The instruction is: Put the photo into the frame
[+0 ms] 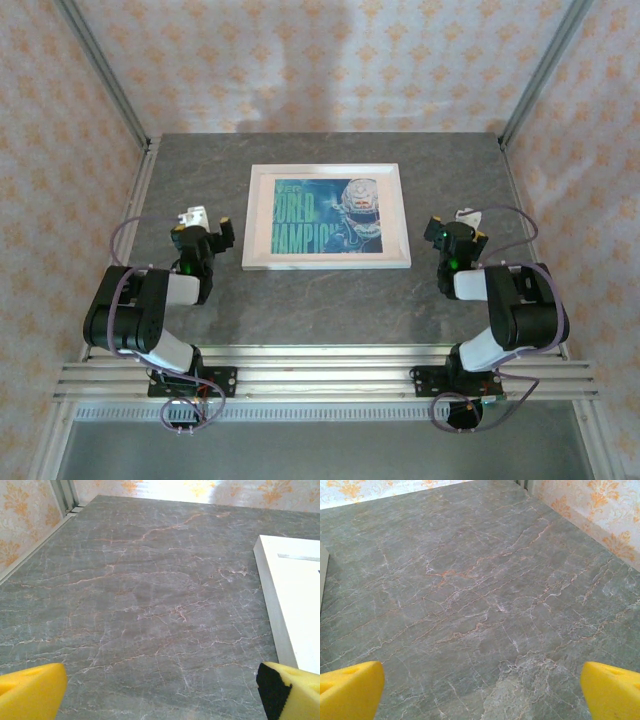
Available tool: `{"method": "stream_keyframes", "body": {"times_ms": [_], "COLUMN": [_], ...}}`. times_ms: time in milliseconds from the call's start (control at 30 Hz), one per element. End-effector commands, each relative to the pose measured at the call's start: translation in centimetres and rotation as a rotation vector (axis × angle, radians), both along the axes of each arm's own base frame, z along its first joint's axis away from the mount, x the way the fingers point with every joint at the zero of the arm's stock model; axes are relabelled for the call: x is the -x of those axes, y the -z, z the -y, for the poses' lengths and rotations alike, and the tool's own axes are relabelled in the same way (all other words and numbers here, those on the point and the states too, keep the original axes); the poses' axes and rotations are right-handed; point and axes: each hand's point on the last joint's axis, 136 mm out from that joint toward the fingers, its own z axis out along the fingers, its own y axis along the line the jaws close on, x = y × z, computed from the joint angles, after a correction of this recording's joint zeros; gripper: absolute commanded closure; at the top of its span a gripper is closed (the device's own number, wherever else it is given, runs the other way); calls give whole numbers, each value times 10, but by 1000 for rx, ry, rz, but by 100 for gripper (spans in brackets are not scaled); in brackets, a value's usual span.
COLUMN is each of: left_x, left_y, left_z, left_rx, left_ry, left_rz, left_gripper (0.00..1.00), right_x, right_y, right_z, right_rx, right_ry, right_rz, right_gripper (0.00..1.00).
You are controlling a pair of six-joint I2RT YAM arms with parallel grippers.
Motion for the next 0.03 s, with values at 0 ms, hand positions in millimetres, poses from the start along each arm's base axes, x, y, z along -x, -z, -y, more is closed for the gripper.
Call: {"method": "stream_keyframes", "body": {"times_ms": [0], "left_x": [-5], "left_y": [-10], "left_z": [1], "left_rx": [-26], "left_ry": [6], "left_rz": [26], "left_gripper": [0], "right_x": [-3], "right_y": [-14], "right_z": [5], "right_rx": [10], "right_ry": [31], "right_rz": [50], "right_gripper": [1]}}
